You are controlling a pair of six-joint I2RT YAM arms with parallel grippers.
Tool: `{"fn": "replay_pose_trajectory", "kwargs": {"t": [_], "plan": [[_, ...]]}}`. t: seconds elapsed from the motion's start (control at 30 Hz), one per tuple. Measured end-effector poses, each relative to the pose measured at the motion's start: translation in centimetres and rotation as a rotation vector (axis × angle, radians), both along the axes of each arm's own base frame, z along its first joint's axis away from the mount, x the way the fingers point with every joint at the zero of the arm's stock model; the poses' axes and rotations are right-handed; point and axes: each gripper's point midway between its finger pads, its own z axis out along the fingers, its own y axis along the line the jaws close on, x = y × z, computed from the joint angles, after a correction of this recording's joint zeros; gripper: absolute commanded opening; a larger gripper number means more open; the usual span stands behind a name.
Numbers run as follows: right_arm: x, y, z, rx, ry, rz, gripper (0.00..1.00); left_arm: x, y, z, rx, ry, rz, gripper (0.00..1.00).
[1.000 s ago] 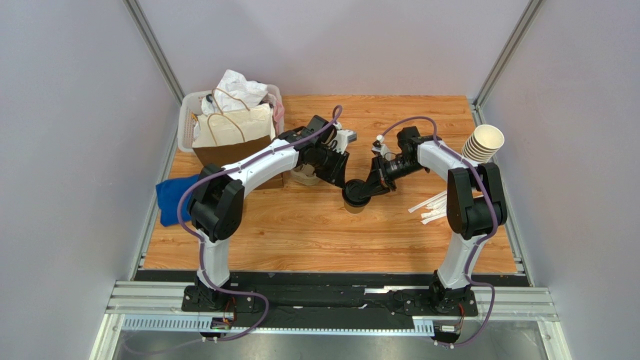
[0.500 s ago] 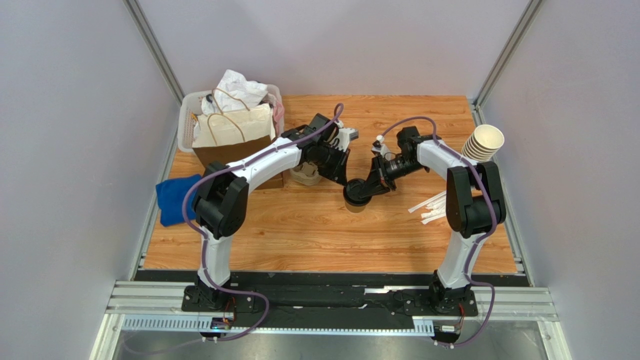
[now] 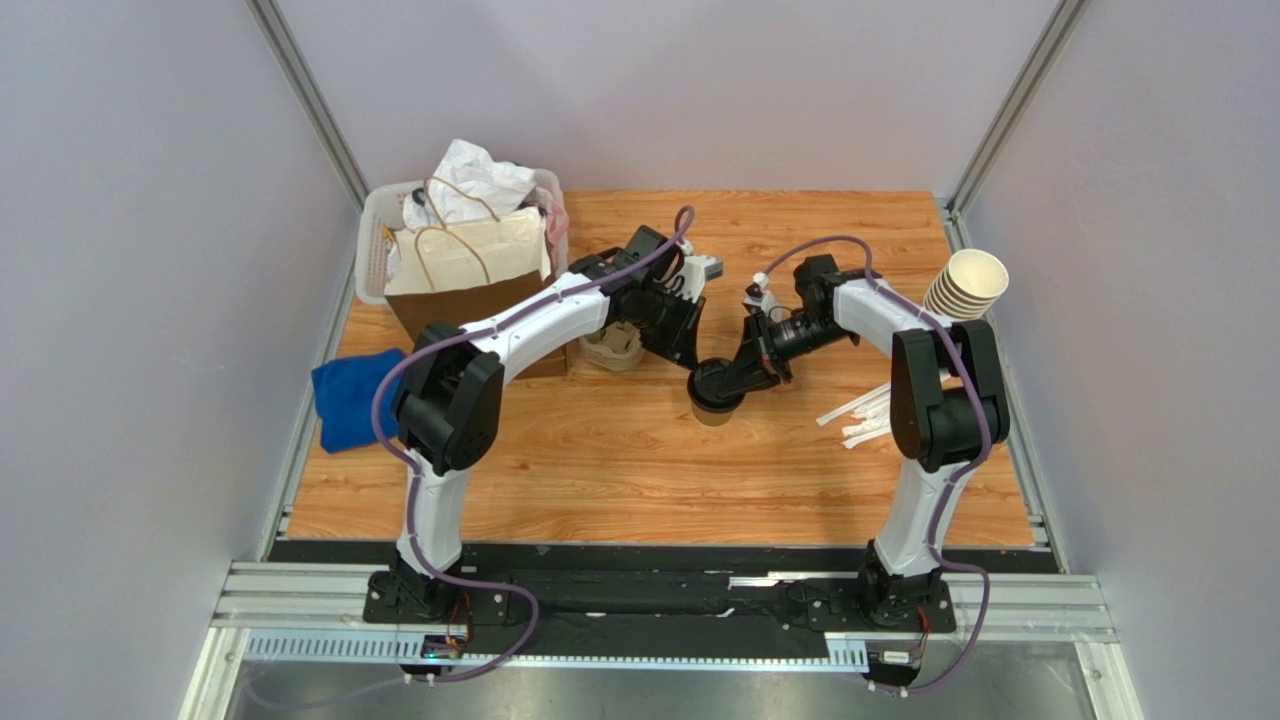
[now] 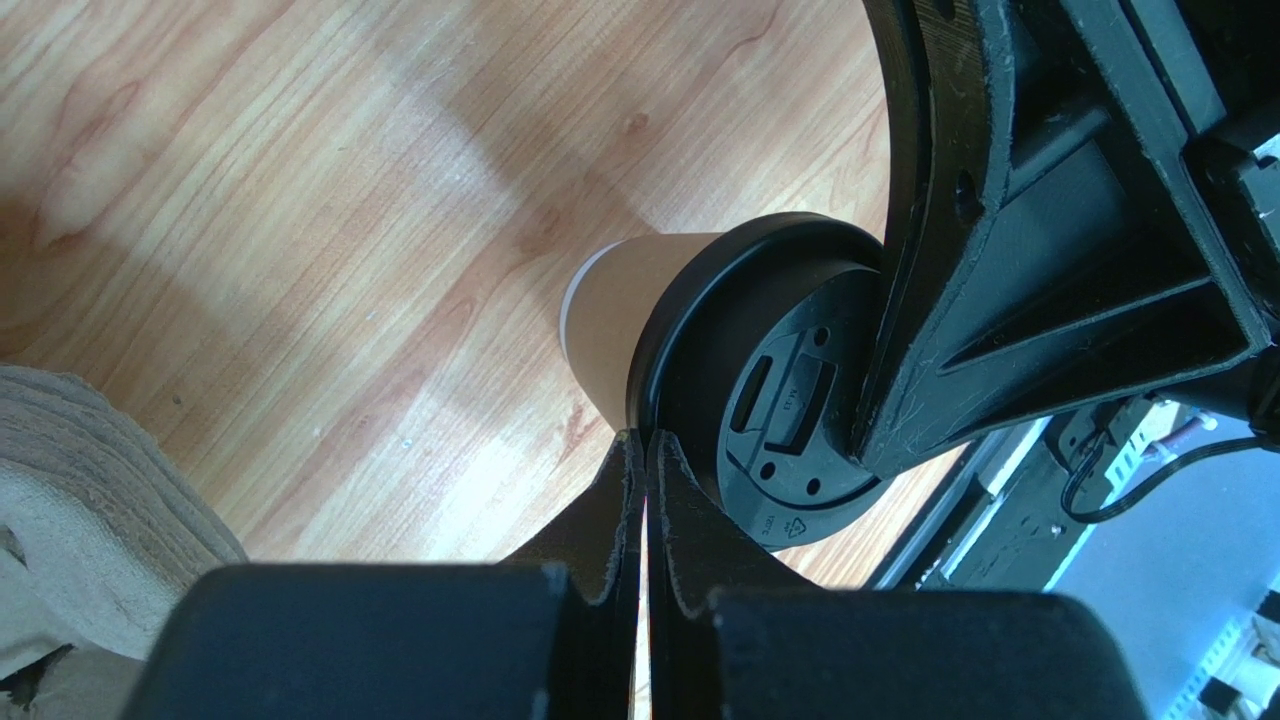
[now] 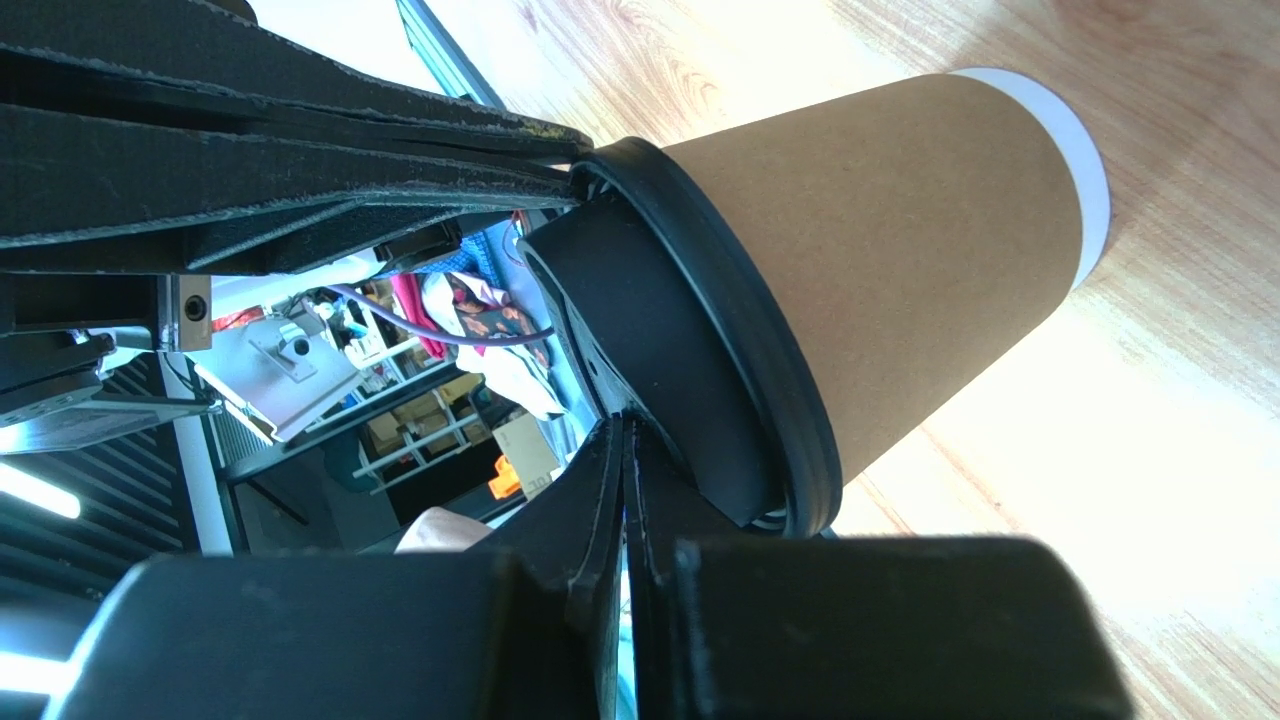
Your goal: Pack the takeout coffee
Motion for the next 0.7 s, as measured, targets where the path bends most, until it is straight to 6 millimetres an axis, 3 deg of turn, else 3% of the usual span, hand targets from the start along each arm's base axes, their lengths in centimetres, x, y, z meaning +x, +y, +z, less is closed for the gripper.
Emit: {"fn": "replay_pose_trajectory", "kwargs": {"t": [0.07, 0.43, 0.7], "plan": [[0.0, 0.0, 0.0, 0.001, -0.001, 0.0, 0.05, 0.0, 0.0, 0.0, 0.002, -0.002, -0.001, 0.0], [0.0, 0.0, 0.2, 0.006, -0.008, 0.0, 0.07, -0.2, 0.2, 0.6, -0.004, -0.021, -0.016, 0.2], [0.5, 0.1, 0.5, -0.003, -0.043, -0.008, 0.2, -2.1, 2.5, 1.4, -0.004, 0.006, 0.0, 0.31]]}}
